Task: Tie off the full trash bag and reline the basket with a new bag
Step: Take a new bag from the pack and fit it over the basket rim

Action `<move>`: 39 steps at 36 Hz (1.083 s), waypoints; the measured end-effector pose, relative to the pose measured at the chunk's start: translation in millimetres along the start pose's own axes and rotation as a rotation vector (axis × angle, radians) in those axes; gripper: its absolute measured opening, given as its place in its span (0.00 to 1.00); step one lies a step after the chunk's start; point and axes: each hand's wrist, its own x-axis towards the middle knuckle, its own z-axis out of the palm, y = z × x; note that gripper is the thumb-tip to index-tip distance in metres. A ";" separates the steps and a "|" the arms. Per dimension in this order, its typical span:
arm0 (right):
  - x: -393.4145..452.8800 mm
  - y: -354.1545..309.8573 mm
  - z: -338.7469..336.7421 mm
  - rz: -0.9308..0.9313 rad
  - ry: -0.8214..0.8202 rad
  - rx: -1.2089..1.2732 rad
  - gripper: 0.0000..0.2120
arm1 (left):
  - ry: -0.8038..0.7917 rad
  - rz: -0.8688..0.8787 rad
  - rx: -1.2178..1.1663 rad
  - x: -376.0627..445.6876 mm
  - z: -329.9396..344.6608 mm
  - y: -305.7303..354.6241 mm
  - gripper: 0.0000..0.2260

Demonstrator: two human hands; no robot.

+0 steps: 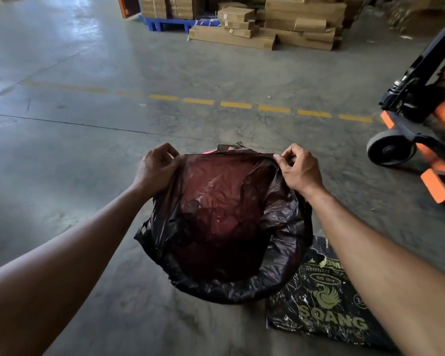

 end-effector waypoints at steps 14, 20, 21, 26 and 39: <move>37.8 -3.4 16.3 0.338 -0.290 0.027 0.18 | -0.573 -0.762 -0.713 0.7 3.0 -4.1 0.11; 33.1 13.1 34.4 0.465 -0.307 0.093 0.20 | -0.491 -0.857 -0.745 -2.3 16.8 -21.6 0.09; 28.5 17.3 36.3 0.481 -0.293 0.120 0.20 | -0.422 -0.851 -0.732 -4.6 17.5 -29.4 0.13; -5.1 21.4 19.3 0.480 -0.222 0.191 0.20 | -0.125 -0.766 -0.646 -19.9 6.0 -48.1 0.13; -123.9 26.0 -14.1 0.473 -0.249 0.586 0.22 | -0.261 -0.620 -0.575 -114.6 -7.0 -6.6 0.20</move>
